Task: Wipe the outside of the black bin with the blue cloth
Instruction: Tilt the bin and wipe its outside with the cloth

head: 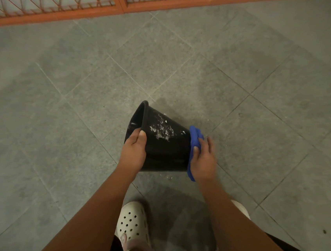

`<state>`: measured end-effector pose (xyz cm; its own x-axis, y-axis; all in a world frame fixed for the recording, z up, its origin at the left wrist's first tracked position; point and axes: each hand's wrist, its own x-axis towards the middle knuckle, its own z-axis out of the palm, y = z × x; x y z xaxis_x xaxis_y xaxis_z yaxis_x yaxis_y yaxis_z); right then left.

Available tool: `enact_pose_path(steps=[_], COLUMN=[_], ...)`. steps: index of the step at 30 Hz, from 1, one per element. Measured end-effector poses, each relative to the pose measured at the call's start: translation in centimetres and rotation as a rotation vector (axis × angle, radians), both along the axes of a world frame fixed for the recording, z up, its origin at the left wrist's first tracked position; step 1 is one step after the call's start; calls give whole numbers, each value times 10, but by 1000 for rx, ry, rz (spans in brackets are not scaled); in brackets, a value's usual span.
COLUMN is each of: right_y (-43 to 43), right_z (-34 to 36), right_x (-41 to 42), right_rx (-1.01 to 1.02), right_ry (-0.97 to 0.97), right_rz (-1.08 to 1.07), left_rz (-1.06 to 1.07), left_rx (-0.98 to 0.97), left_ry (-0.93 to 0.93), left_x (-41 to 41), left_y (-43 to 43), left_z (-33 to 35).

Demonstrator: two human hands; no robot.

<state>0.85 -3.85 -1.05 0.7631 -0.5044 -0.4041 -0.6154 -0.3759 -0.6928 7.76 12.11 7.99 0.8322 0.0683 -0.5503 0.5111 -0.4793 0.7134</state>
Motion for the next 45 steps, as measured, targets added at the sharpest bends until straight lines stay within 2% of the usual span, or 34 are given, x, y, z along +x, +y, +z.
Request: enact_pose_path(steps=[2,5,8,12,13,15,17,19,22,24,27,31,34,38,42,45], right_y=[10,30,31,16,14,16,21,30,37,30,13,17,39,48,23,17], right_z=[2,11,14,7,4,4,7,9,14,13,7,14,20,22,14,12], right_x=[-2,-1,13,29,29,27,23,20,21,26,29,23,11,15,30,24], right_rx=[-21,-100,-142,-161,-141,-69,-157,-286,-274,-252,-264,-183,-283,-257,-273,-134], right_ry=[5,-140,-229,-82,-4,146,226,182,-10,-60,26,199,55,-164,-62,-1], right_rz=[-43,-95,25,271,261,107,47,96,129,193,280,65,137,211,289,204], left_rz=[53,46,59,172,181,164,138,141,137,149,170,139,134,123,158,140], left_rx=[-23,-22,-46,-82,-70,-51,-32,-26,-42,-48,-29,28,9,-32,-79,-62], left_ry=[3,-44,-82,-91,-100,-122,-150,-166,-167,-174,-204,-256,-236,-189,-192,-213], left_x=[1,0,-4,-12,-14,-16,-17,-15,-15,-17,-21,-21,-17,-18,-23,-25], left_y=[-2,-5,-7,-5,-6,-8,-9,-6,-3,-4,-6,-8,-6,-4,-9,-12], left_z=[-2,-2,-2,-2,-2,-2,-3,-4,-5,-6,-9,-9,-10,-10,-7,-7])
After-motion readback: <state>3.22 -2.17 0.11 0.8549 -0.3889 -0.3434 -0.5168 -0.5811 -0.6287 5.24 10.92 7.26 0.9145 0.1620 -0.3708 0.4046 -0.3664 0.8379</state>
